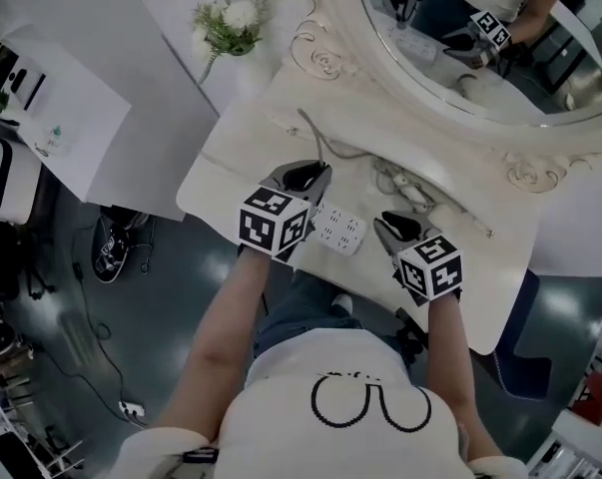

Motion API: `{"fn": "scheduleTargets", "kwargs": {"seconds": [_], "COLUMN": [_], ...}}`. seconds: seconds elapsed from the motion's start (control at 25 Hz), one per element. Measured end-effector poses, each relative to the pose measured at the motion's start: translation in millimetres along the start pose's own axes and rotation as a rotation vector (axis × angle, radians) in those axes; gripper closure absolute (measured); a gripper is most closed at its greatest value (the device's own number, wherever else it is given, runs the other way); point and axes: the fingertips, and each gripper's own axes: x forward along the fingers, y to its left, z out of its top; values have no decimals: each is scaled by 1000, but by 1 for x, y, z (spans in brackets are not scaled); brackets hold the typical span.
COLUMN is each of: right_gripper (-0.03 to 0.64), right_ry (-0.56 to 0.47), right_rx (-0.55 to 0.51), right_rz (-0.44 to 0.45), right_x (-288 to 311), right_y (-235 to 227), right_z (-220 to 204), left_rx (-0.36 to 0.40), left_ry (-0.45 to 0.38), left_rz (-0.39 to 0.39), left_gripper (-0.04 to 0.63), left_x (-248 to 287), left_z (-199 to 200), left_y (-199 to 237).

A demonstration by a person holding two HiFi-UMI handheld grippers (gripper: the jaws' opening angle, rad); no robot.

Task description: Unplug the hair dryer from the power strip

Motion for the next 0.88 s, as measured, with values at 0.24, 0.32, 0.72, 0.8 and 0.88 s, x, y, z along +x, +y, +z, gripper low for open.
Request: {"fn": "scheduleTargets", "kwargs": {"seconds": [0.24,0.32,0.72,0.8,0.88], "right_gripper": [620,618,618,618,618], "right_ry": [-25,-21,-6,3,4], "right_rx": [68,44,109,111,110], "right_rz": [-11,-33,-82,-79,-78], "right_x": [-13,-13,8,17,26], "right_y": [-1,-4,-16,-13,-9], "right_z": [-1,-1,4,7,10], "left_rx": [-14,-42,-234,-270,-277], "left_ry": [61,70,82,106,130], "left_rz": [11,46,257,306,351], "left_gripper": [554,552,552,552,552], "left_x": [20,21,-9,-19,-27], "left_z": [-16,-24,-55,-66,-74], "left_y": [15,29,126,150,170]}}
